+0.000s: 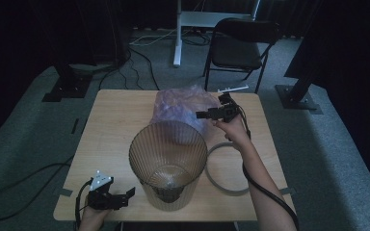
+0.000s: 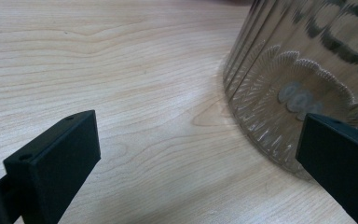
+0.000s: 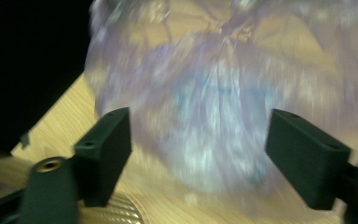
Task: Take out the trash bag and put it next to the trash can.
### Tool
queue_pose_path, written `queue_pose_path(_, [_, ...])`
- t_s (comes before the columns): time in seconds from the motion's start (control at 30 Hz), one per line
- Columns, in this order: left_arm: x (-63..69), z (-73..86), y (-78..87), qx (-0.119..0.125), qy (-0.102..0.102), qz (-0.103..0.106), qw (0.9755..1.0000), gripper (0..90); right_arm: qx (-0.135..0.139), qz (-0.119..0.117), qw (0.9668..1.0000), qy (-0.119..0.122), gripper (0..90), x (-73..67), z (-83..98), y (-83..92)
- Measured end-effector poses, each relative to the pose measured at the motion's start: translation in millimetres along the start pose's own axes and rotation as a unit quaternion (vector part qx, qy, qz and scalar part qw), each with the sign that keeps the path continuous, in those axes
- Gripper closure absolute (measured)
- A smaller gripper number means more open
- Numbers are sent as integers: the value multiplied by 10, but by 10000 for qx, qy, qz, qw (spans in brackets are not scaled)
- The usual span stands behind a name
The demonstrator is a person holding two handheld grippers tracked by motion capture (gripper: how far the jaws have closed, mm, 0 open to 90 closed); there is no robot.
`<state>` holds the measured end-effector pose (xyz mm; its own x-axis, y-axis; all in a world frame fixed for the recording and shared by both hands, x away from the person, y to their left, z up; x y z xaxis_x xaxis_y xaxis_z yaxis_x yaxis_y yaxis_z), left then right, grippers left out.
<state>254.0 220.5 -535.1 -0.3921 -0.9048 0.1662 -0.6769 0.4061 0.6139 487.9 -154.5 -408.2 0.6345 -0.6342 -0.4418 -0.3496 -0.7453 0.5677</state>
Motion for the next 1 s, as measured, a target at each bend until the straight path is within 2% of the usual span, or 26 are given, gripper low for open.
queue_pose_path(0.07, [-3, 3, -1, -23, -15, 15, 10000, 0, 29, 92, 9999, 47, 181, -9, 27, 33])
queue_pose_path(0.4, [-7, 5, -1, -20, 34, 32, 10000, 0, 530, 31, 9986, 26, 182, 53, 171, 401])
queue_pose_path(0.57, [-6, 3, -2, -24, 51, 43, 10000, 0, 594, 142, 9981, 50, 182, 90, 286, 552])
queue_pose_path(0.67, [-8, 6, 1, -22, 62, 58, 10000, 0, 623, 247, 9977, 106, 189, 119, 424, 678])
queue_pose_path(0.77, [-9, 8, 3, -24, 79, 66, 9999, 0, 518, 385, 9978, 158, 191, 140, 574, 761])
queue_pose_path(1.0, [-11, 10, 5, -27, 97, 68, 9999, 0, 443, 525, 9976, 23, 211, 240, 1011, 933])
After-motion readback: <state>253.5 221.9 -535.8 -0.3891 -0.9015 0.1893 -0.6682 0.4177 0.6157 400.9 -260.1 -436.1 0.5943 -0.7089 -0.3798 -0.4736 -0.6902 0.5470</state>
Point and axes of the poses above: each handheld gripper's, and its own axes: y roughly backward along the jaws, z roughly out of its underside, x roughly to its right, the point moved 3 cm from there along -y, roughly forward along the jaws, and after that the axes turned 4 degrees about -z, right-handed, at the moved point
